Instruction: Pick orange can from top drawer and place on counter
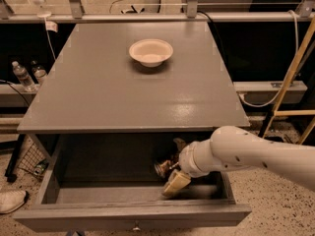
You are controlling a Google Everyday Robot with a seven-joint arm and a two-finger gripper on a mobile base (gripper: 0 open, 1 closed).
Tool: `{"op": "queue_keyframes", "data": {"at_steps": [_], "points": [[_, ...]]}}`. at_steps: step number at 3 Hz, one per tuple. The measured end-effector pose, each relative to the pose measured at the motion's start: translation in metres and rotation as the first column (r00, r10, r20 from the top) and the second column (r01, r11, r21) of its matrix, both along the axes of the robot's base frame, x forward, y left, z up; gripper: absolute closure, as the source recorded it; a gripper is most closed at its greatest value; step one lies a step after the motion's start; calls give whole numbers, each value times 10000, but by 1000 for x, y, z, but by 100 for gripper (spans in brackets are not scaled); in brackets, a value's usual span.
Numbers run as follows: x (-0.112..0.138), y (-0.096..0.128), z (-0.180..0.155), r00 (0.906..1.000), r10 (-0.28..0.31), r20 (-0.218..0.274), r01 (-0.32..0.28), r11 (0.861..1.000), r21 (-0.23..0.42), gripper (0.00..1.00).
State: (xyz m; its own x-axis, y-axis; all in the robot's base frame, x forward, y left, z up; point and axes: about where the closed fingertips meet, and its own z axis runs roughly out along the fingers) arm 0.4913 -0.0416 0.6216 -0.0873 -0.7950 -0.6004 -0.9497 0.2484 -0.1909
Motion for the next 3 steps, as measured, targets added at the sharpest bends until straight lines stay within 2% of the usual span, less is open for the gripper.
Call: {"op": "queue_keyframes", "data": {"at_steps": [1,3], "points": [[0,1,1,10000,34,15,-34,10000,-4,0],[2,13,1,9989,467,45,-466,9987,-190,0]]}}
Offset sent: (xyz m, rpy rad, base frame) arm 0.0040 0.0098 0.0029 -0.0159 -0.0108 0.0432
